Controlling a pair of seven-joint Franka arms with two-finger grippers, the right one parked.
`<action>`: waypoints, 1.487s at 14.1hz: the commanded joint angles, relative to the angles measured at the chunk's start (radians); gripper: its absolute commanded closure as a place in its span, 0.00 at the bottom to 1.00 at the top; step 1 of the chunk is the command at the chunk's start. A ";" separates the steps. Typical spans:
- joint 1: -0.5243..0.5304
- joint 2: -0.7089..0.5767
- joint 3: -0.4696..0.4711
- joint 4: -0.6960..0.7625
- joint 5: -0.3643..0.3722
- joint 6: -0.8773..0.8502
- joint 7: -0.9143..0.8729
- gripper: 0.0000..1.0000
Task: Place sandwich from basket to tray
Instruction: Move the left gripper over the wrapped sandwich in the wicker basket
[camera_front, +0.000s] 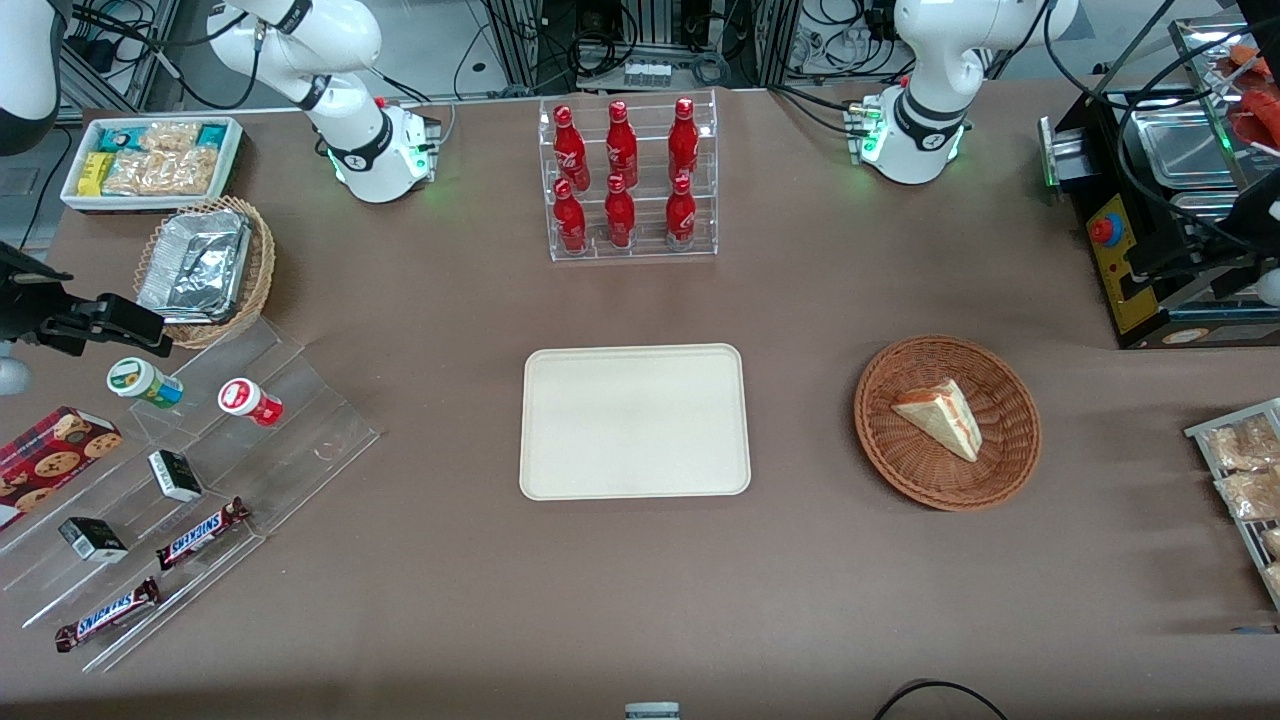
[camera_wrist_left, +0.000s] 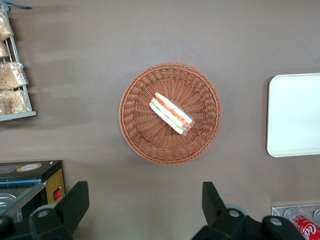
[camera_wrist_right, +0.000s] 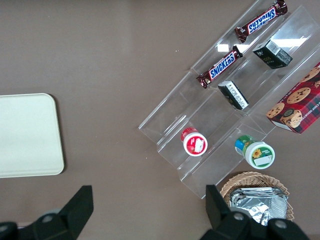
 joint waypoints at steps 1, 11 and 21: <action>0.000 -0.005 -0.003 0.013 0.018 -0.046 0.022 0.00; -0.002 0.070 -0.003 -0.240 0.080 0.276 -0.217 0.00; -0.057 0.106 -0.018 -0.607 0.020 0.779 -0.676 0.00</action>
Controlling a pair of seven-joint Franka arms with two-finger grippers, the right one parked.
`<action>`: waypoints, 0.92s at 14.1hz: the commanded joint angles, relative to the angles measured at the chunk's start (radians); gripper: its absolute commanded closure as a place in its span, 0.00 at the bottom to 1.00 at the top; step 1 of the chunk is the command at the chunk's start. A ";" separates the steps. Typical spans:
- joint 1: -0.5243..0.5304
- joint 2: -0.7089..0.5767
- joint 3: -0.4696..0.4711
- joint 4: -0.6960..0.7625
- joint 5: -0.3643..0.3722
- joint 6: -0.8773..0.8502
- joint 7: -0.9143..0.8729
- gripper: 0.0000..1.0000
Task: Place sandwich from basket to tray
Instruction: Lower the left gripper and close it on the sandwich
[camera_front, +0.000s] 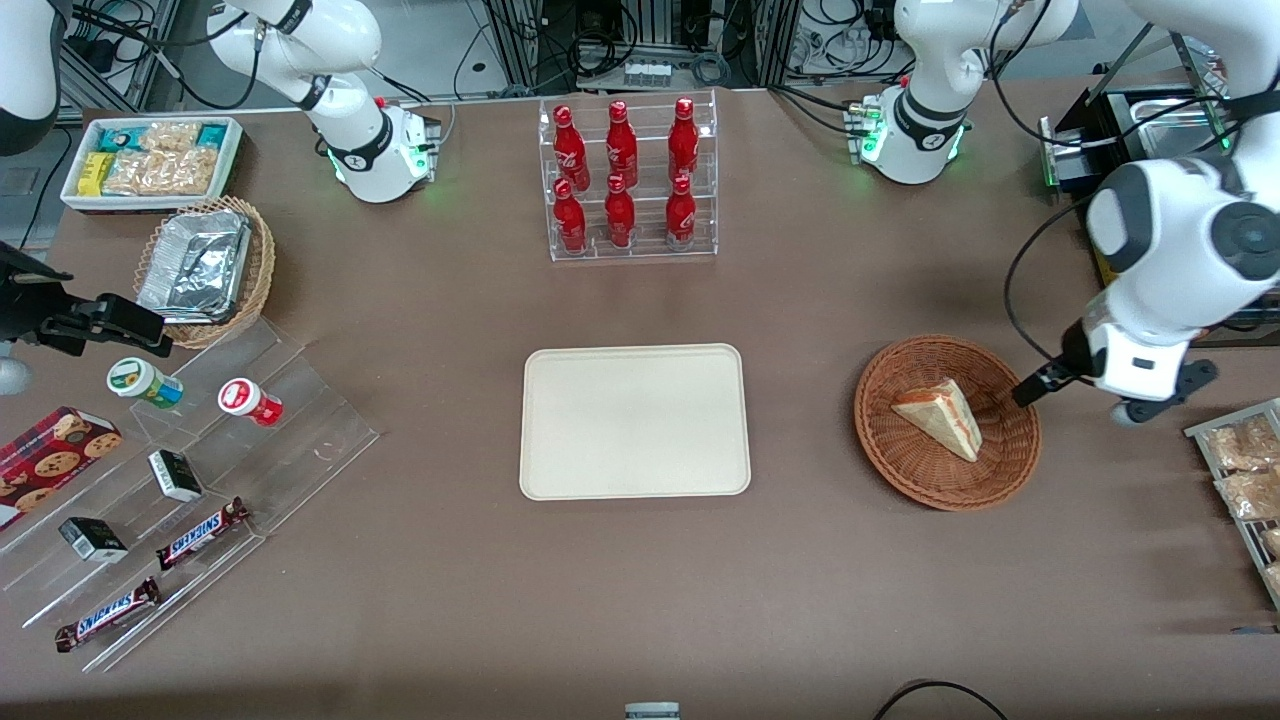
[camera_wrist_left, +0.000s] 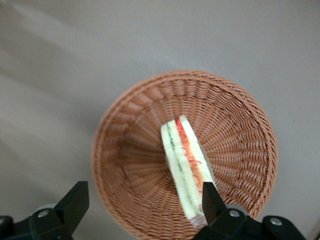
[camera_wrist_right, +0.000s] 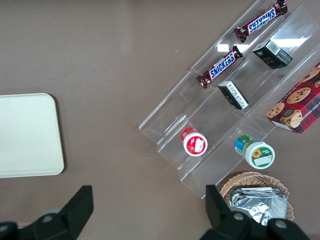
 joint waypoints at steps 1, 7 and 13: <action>-0.050 0.012 0.001 -0.036 -0.024 0.065 -0.089 0.00; -0.093 0.061 0.001 -0.078 -0.024 0.184 -0.215 0.00; -0.147 0.123 0.002 -0.101 -0.024 0.270 -0.312 0.00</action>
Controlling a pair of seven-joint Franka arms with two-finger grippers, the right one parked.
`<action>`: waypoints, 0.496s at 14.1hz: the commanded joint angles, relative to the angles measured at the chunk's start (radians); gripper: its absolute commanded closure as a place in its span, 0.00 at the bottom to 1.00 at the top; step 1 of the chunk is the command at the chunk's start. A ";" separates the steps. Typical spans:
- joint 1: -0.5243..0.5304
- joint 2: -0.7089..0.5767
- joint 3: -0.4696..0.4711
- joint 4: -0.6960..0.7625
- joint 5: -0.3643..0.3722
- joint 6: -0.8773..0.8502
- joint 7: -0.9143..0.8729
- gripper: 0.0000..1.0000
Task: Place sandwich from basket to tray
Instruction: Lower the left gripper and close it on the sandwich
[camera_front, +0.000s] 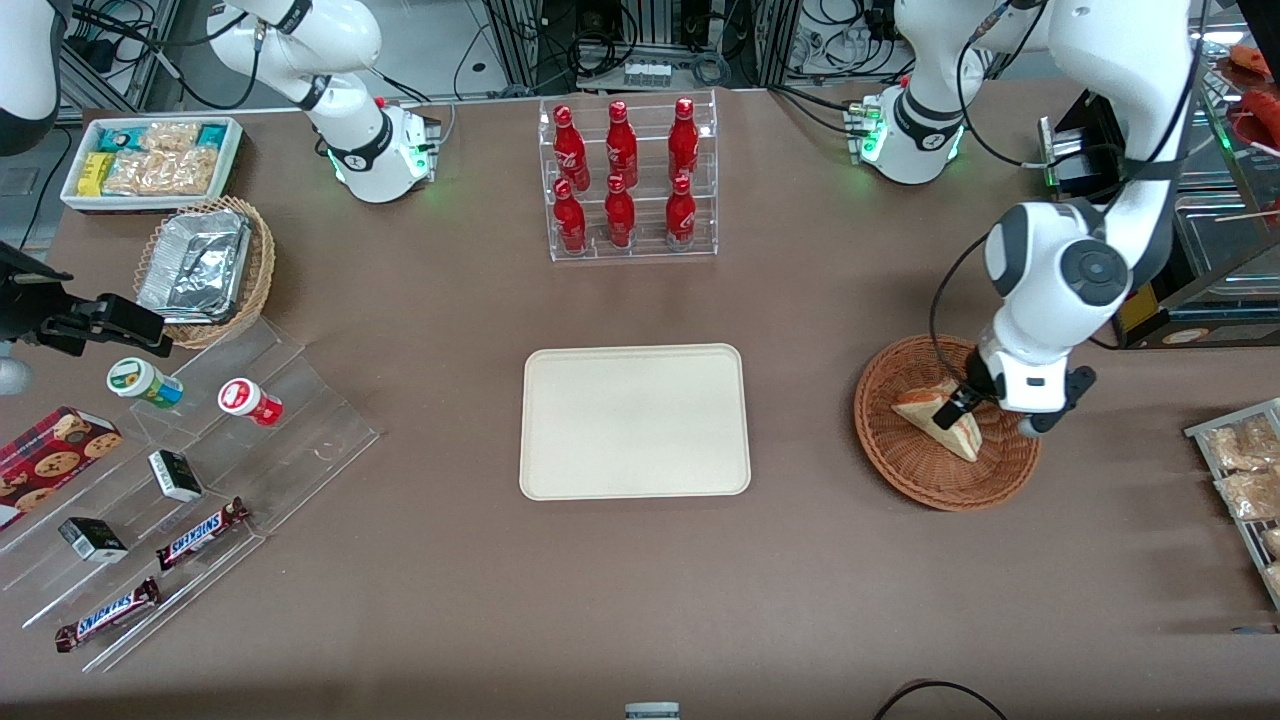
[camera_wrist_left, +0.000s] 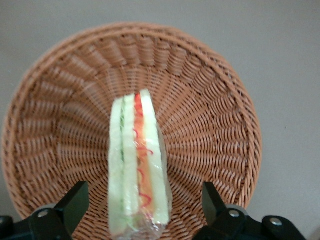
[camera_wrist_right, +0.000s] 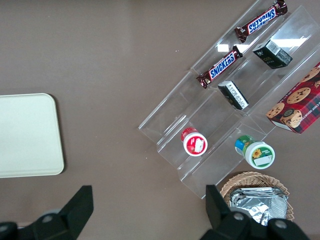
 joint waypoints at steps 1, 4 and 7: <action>-0.017 0.010 0.006 -0.030 -0.006 0.054 -0.023 0.00; -0.014 0.036 0.012 -0.039 0.000 0.088 -0.022 0.02; -0.013 0.042 0.020 -0.038 0.000 0.089 -0.023 0.71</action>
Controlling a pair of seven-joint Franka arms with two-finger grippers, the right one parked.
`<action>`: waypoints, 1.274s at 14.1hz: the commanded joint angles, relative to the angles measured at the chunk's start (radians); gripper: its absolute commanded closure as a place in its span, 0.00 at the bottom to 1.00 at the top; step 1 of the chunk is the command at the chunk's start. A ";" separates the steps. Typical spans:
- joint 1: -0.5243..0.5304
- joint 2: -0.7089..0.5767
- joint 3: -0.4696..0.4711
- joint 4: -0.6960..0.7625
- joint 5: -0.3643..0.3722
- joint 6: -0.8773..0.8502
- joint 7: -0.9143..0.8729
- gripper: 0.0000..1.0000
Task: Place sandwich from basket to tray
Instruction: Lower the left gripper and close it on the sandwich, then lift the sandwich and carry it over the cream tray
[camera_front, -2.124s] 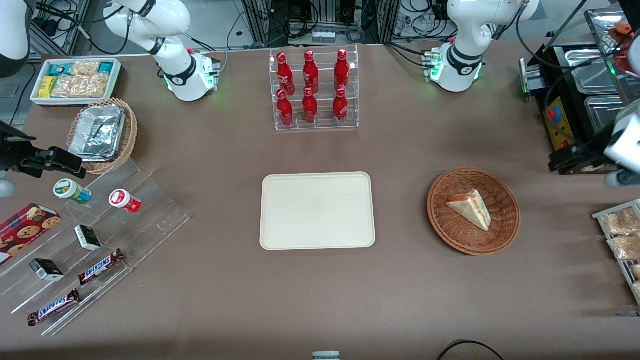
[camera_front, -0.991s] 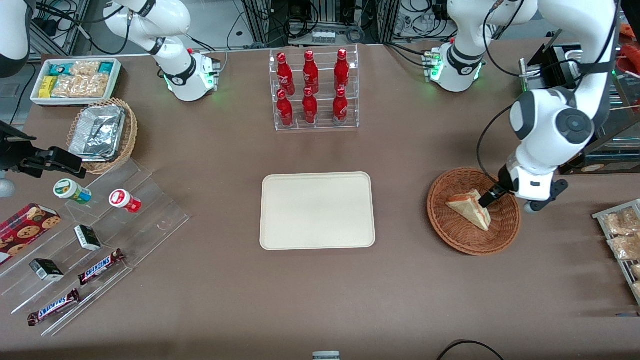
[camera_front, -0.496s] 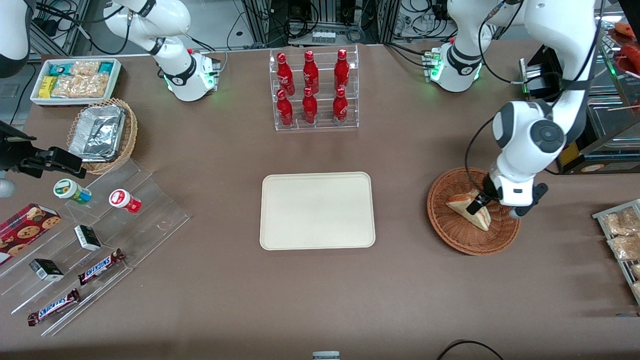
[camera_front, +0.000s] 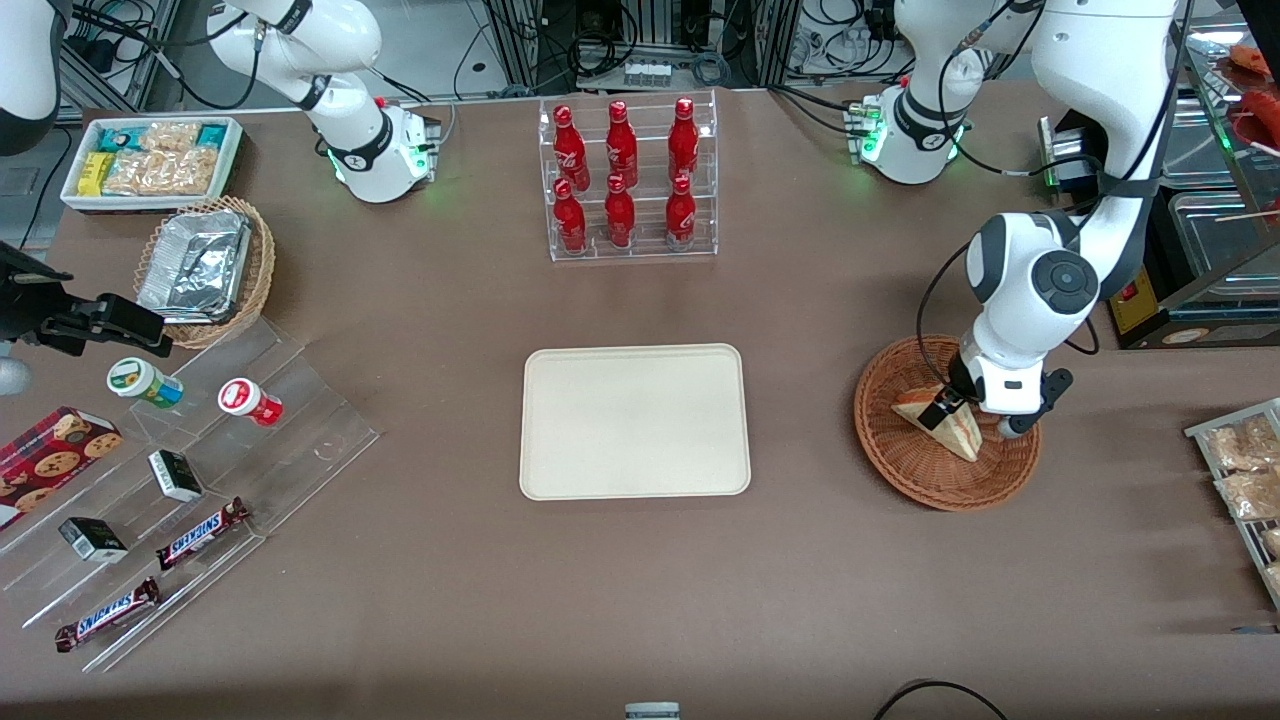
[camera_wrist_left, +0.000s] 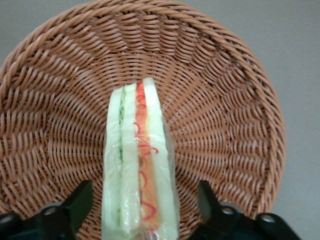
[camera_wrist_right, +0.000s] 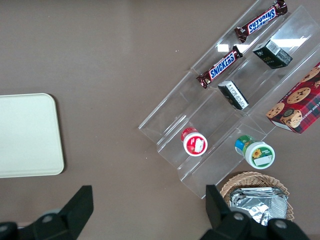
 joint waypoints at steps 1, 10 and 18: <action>-0.005 -0.002 0.009 -0.009 0.000 0.023 -0.012 0.96; -0.016 -0.179 0.003 0.061 0.008 -0.285 0.078 1.00; -0.249 -0.019 -0.117 0.412 0.002 -0.486 0.068 1.00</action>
